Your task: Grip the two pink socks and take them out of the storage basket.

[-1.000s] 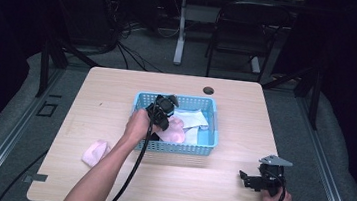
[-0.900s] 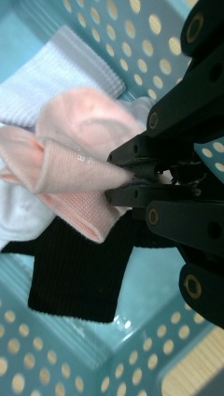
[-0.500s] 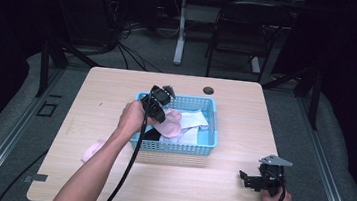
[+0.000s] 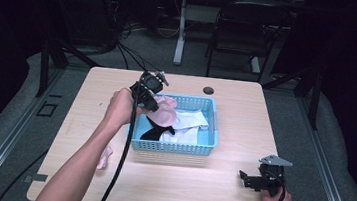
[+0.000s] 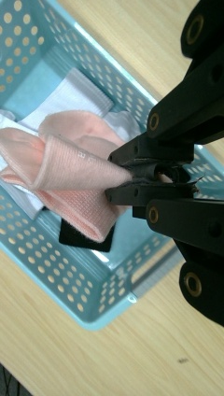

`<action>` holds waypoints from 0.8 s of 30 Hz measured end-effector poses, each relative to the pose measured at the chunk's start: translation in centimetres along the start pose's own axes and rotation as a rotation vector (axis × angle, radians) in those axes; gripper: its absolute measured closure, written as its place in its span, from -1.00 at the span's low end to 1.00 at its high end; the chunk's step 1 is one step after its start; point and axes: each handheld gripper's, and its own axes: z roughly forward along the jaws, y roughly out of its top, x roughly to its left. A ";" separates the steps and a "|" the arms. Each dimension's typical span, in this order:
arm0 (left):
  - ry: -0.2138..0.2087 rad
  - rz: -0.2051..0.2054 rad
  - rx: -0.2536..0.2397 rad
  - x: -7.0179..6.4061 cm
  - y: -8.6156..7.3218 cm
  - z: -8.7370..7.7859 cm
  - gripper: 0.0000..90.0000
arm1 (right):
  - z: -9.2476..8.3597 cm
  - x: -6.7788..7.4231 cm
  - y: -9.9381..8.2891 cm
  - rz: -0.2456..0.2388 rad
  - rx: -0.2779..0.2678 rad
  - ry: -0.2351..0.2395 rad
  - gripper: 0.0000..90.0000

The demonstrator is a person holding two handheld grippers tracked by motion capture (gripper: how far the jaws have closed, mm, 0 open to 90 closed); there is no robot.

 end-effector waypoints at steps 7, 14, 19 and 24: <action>0.027 0.013 0.014 0.5 -0.9 -2.6 0.84 | 0.0 0.0 0.0 0.001 0.000 0.000 -1.00; 0.036 0.020 0.004 1.2 -2.2 -5.2 0.84 | 0.0 0.0 0.0 0.000 -0.003 0.000 -1.00; 0.039 0.011 0.002 1.7 -3.8 -6.7 0.84 | 0.0 0.0 0.0 -0.001 -0.002 0.000 -1.00; 0.055 0.004 0.012 2.0 -6.0 -7.9 0.84 | 0.0 0.0 0.0 0.000 0.000 0.000 -1.00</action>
